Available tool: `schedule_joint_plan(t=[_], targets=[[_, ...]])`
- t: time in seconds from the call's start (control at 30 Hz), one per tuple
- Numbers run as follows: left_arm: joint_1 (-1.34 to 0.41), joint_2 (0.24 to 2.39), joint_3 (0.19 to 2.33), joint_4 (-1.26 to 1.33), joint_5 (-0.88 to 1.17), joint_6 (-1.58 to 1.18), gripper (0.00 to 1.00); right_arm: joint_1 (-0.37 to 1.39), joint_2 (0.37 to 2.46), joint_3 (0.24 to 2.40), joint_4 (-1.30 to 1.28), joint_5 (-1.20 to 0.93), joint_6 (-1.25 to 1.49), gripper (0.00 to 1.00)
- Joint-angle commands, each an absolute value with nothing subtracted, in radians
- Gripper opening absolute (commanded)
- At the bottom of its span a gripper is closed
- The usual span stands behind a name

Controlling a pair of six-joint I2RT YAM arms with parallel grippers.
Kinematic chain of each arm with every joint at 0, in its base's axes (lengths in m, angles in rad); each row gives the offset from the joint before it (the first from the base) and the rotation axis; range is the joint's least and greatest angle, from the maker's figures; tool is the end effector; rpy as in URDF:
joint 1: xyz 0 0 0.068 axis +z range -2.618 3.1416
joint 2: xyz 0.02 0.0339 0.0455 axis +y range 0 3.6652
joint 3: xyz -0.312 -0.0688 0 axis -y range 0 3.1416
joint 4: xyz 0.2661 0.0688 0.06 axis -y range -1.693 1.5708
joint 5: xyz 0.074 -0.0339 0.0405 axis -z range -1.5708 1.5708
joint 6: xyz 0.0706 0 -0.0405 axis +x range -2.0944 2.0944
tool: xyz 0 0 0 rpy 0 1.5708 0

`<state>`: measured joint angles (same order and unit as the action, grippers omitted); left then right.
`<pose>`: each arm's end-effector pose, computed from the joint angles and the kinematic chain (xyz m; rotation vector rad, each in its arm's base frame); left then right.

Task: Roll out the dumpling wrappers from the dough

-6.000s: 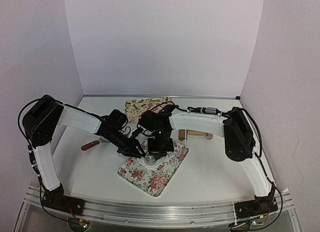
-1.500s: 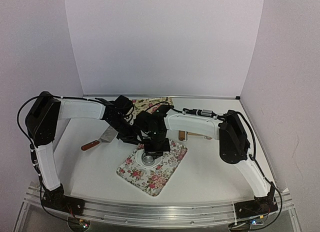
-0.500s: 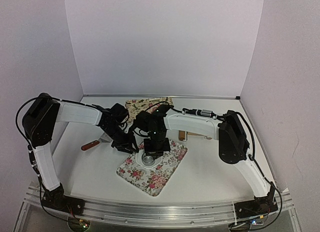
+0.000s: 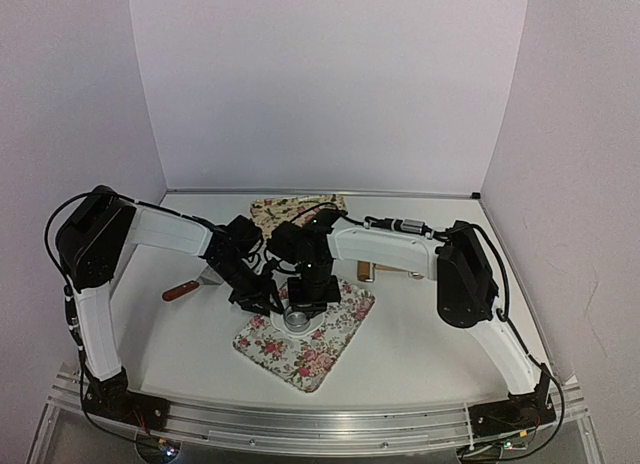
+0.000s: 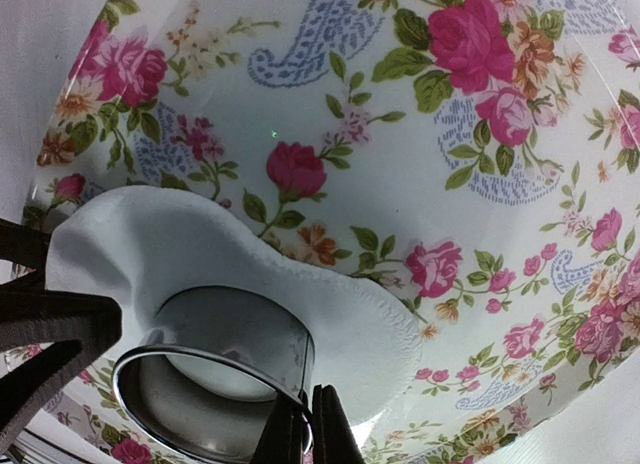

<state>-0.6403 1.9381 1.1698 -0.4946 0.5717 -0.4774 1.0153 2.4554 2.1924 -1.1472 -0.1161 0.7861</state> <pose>0.3024 -0.2729 0.1358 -0.3723 -2.9150 0.9730 0.2868 0.4775 0.1577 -0.3710 3.0953 0.3091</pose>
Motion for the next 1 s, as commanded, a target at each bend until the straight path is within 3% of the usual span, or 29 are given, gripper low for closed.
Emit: schedule_joint_plan(t=[0.0,0.3,0.97], targets=[[-0.645,1.979,1.178,-0.459,0.594,-0.484,0.29,1.014,2.539,2.170,-1.244,-0.096,0.775,0.00],[-0.654,1.932,1.183,-0.405,0.616,-0.483,0.00,1.015,2.550,2.170,-1.254,-0.091,0.771,0.00],[-0.653,1.734,1.168,-0.427,0.699,-0.530,0.00,1.013,2.576,2.142,-1.279,-0.076,0.758,0.00]])
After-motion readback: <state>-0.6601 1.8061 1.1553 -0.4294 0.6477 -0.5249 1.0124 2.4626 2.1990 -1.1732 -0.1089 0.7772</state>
